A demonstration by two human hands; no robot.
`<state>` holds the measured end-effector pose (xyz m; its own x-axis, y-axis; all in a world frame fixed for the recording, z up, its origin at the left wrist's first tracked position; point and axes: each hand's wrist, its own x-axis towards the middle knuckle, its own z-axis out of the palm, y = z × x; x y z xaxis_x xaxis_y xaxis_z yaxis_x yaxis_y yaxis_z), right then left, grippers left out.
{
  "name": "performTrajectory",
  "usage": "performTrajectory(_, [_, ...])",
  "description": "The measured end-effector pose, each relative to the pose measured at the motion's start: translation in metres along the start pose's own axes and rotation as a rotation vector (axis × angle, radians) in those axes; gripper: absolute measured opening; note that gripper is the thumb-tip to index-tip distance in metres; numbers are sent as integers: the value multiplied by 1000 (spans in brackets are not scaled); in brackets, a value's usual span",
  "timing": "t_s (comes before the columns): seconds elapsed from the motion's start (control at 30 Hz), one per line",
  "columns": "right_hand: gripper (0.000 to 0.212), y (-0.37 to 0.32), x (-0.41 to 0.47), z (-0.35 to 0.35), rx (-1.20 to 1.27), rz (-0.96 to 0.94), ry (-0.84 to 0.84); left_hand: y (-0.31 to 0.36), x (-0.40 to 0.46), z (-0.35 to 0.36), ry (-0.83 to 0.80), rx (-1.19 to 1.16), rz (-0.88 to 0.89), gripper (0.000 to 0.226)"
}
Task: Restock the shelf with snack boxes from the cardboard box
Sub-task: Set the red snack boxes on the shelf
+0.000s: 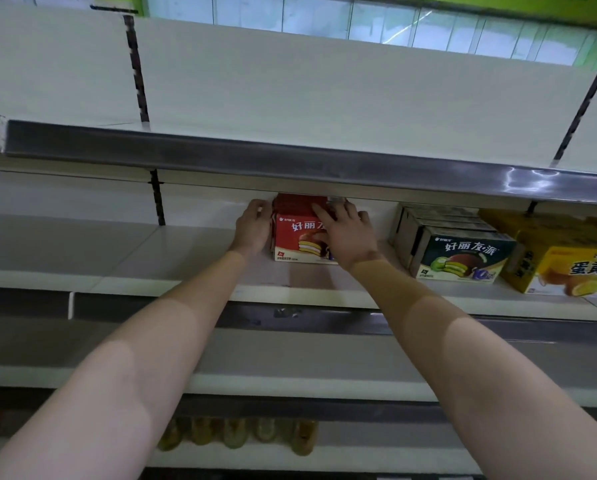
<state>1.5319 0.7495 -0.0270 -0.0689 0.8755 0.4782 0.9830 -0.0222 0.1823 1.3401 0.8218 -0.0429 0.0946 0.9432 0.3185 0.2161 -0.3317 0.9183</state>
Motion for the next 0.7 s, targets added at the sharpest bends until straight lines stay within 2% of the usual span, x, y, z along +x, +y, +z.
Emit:
performTrajectory(0.07, [64,-4,2,3,-2,14,5,8,-7,2,-97,-16,-2,57])
performTrajectory(0.1, [64,-6,2,5,2,27,8,11,-10,3,-135,-3,13,61])
performTrajectory(0.23, [63,-8,4,10,13,31,8,6,-10,6,-191,173,90,60])
performTrajectory(0.33, [61,-7,5,8,43,45,2,7,-10,7,-166,186,75,60])
performTrajectory(0.53, [66,-12,3,-2,114,63,-61,14,-12,7,-78,252,3,44])
performTrajectory(0.63, [77,-15,-8,-11,98,107,-21,13,-15,1,-33,434,-39,41])
performTrajectory(0.7, [74,-17,-18,-17,55,164,46,13,-19,-4,-14,568,-68,43])
